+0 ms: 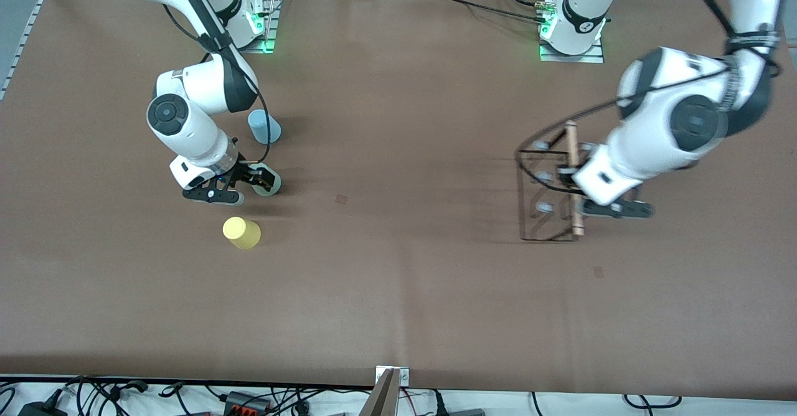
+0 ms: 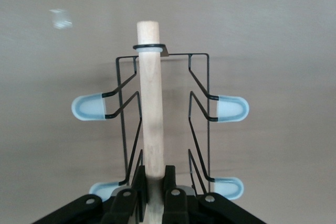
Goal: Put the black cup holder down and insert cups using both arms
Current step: 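Place the holder using the left gripper while the right gripper grips the cup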
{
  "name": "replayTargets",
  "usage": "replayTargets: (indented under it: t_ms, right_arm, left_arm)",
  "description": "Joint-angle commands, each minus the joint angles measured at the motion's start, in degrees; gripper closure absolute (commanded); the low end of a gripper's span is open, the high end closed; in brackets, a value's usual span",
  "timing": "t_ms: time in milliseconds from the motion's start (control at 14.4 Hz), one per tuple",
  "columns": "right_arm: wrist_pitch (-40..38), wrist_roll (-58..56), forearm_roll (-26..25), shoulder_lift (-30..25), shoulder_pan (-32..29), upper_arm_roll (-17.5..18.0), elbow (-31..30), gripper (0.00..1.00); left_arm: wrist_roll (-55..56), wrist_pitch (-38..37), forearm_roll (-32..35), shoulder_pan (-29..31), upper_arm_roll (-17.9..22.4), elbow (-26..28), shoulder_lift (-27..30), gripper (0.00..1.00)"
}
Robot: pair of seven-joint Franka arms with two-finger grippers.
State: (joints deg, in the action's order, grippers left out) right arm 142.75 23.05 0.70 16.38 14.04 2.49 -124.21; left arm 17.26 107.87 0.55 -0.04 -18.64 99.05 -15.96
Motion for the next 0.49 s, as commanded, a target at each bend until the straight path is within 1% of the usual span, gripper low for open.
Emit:
replayTargets:
  t_ms: [0,208,417]
  right_arm:
    - [1.66,2.44,0.62,0.22,1.60,-0.11,-1.30,0.00]
    - [3.32,2.44,0.53,0.49,1.60,-0.20,-2.87,0.00]
    - [5.87,2.36,0.45,0.49,1.60,-0.20,-5.16,0.00]
  left_arm:
    - [5.32,1.10,0.68,-4.42,-1.23,-2.80,-1.27,0.99]
    - [11.63,2.42,1.12,-11.01,-1.14,-5.00,-4.16,0.99]
    - [17.62,4.27,1.21,-15.76,-1.14,-7.81,-7.85,0.99]
